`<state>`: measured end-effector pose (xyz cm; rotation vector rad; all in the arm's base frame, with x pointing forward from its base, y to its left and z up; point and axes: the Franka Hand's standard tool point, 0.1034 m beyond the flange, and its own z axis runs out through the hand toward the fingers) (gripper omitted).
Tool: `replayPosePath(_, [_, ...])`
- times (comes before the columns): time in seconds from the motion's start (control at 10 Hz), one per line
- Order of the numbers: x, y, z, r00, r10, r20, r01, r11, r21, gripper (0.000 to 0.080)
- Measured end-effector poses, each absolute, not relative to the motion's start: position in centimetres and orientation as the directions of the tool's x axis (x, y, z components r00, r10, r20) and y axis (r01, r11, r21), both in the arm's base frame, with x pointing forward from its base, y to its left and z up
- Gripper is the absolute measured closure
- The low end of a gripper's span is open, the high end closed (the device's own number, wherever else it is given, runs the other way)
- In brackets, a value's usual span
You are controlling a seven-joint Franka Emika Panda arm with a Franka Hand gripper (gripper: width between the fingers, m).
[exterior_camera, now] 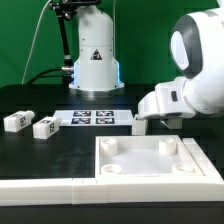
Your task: Assemble one leg
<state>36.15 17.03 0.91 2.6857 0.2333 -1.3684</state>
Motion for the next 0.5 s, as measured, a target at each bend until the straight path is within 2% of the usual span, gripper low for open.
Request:
replayPosePath(0.1, [37.0, 16.8, 2.8, 0.563, 0.102, -0.820, 0.206, -0.978, 0.019, 0.0509])
replayPosePath(0.3, [38.7, 16.8, 5.1, 0.564, 0.111, -0.818, 0.206, -0.978, 0.009, 0.0509])
replayPosePath(0.5, [39.4, 17.0, 4.8, 0.609, 0.118, -0.784, 0.199, -0.980, 0.007, 0.0508])
